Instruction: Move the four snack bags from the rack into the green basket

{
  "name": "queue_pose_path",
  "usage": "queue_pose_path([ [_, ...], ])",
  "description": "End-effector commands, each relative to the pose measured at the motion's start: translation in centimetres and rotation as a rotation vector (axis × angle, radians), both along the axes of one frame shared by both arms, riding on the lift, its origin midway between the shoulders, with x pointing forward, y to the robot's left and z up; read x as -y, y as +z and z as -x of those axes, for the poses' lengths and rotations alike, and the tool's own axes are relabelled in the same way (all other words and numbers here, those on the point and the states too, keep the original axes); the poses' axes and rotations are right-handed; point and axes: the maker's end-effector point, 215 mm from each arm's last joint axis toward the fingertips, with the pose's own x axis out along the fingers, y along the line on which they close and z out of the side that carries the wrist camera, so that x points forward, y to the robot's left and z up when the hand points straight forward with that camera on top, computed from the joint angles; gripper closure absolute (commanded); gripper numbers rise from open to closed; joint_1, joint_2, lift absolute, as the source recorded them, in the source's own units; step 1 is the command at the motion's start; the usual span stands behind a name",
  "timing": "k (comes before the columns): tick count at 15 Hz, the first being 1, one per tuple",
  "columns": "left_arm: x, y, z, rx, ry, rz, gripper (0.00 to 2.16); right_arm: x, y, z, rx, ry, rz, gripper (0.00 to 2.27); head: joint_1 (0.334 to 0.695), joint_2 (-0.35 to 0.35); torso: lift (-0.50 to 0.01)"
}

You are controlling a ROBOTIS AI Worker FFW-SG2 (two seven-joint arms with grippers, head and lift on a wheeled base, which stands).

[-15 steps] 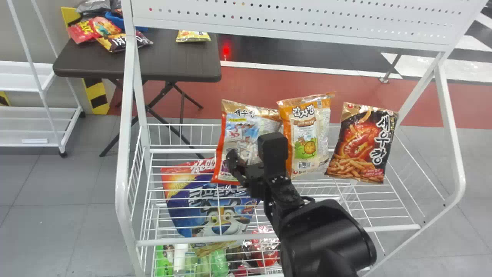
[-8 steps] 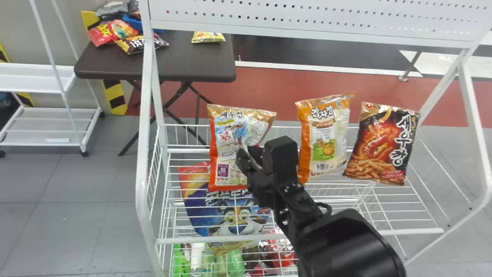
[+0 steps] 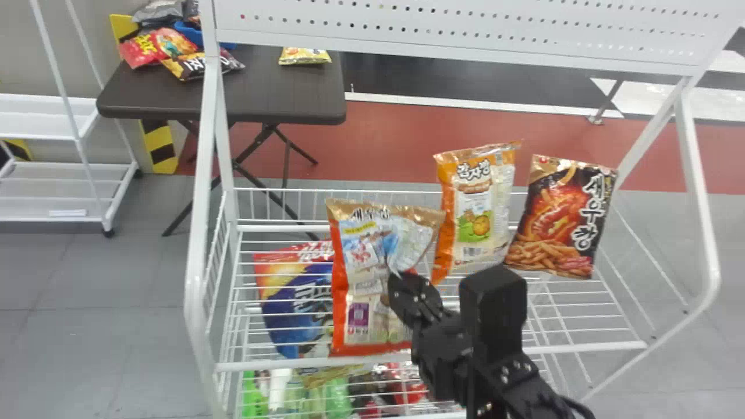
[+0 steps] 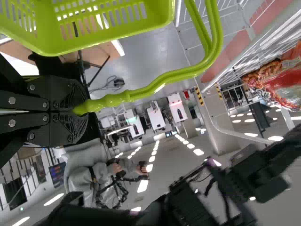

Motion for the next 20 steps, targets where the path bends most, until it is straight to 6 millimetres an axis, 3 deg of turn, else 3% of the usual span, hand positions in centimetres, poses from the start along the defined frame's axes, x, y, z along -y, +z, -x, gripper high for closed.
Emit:
queue_pose_path([
  [1, 0.0, -0.1, 0.0, -0.001, 0.0, -0.001, 1.88, 2.2, -1.8, 4.5, -0.1, -0.011, 0.02, 2.12, 0.695, -0.251, 0.0],
  [4, 0.1, -0.1, -0.2, 0.0, -0.001, 0.0, 1.88, 3.8, -5.6, 9.9, -0.247, -0.01, 0.055, 2.12, 0.695, -0.35, 0.0],
  [8, 0.1, -0.1, -0.2, 0.0, -0.002, 0.001, 1.88, 4.7, -12.1, 16.7, -0.482, 0.004, 0.095, 2.12, 0.695, -0.35, 0.0],
  [10, 0.0, -0.1, -0.3, -0.002, 0.002, 0.002, 1.88, 4.3, -14.9, 19.3, -0.562, 0.032, 0.11, 2.12, 0.695, -0.35, 0.0],
  [12, -0.1, -0.2, -0.3, -0.003, 0.003, 0.001, 1.88, 2.0, -16.7, 21.6, -0.616, 0.093, 0.091, 2.12, 0.695, -0.35, 0.0],
  [17, 0.3, 0.0, 0.0, -0.002, -0.007, 0.007, 1.88, -5.2, -17.6, 24.2, -0.634, 0.243, 0.057, 2.12, 0.695, -0.35, 0.0],
  [20, 0.1, 0.1, 0.2, -0.003, -0.005, 0.008, 1.88, -4.9, -18.8, 24.1, -0.637, 0.239, 0.117, 2.12, 0.695, -0.35, 0.0],
])
